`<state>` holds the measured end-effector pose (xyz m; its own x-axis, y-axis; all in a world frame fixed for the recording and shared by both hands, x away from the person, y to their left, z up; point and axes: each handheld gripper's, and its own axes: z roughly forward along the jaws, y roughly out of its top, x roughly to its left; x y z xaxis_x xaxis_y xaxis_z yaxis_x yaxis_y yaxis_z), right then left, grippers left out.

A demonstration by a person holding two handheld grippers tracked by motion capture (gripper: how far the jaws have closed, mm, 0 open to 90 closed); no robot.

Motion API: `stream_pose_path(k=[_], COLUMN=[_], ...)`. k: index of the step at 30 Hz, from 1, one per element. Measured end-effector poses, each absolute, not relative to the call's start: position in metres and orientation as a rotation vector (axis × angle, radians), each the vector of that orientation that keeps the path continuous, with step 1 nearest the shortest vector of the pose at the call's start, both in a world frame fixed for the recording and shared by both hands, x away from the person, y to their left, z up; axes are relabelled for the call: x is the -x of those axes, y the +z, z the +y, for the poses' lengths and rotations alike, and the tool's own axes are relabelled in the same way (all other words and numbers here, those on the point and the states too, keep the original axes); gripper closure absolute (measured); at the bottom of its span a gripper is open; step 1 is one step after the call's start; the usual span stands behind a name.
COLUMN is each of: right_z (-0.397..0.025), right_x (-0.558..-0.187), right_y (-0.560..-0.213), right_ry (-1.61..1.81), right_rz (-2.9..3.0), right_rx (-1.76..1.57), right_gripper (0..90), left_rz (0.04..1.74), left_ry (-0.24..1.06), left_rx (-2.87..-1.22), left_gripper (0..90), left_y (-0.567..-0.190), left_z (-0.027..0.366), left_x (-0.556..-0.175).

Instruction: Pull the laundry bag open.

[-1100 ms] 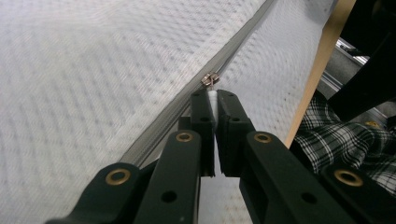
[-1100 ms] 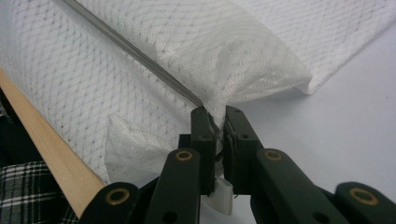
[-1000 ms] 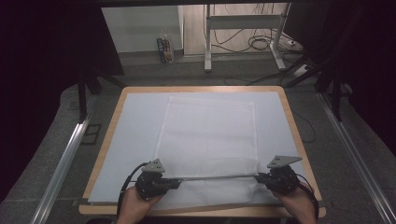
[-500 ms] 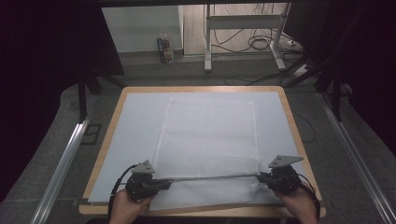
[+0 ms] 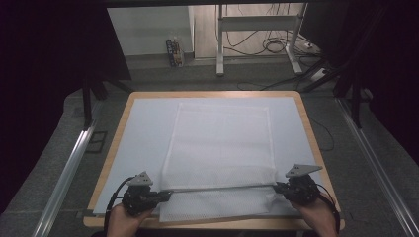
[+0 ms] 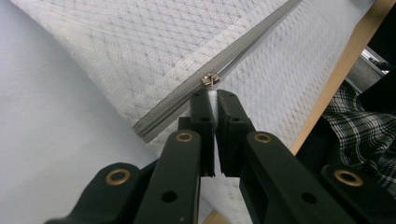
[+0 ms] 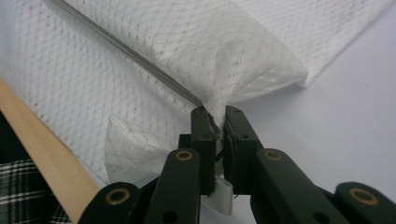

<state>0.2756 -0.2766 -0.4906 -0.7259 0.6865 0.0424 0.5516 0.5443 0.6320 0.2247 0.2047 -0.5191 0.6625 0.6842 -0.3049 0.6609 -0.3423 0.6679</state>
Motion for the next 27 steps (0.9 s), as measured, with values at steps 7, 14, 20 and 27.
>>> stream_pose_path(k=[7, 14, 20, 27], right_z=[-0.276, -0.279, -0.277, -0.274], right_x=[-0.275, -0.276, -0.275, -0.273], right_y=[-0.492, -0.492, -0.494, -0.497], right_ry=[0.93, 0.915, 0.892, 0.87], right_rz=[2.576, 2.568, 2.583, 2.601], right_rx=[-1.053, -1.067, -1.064, -1.064], right_gripper=[83.1, 83.2, 83.3, 83.3], left_rz=[1.063, 1.107, 1.133, 1.193], left_ry=[0.065, 0.075, 0.089, 0.147], left_rx=[-2.085, -2.057, -2.076, -2.129], left_gripper=[87.3, 87.3, 87.3, 87.3], left_y=[-0.52, -0.521, -0.523, -0.527], left_z=[0.208, 0.222, 0.225, 0.223], left_x=[-0.224, -0.222, -0.222, -0.224])
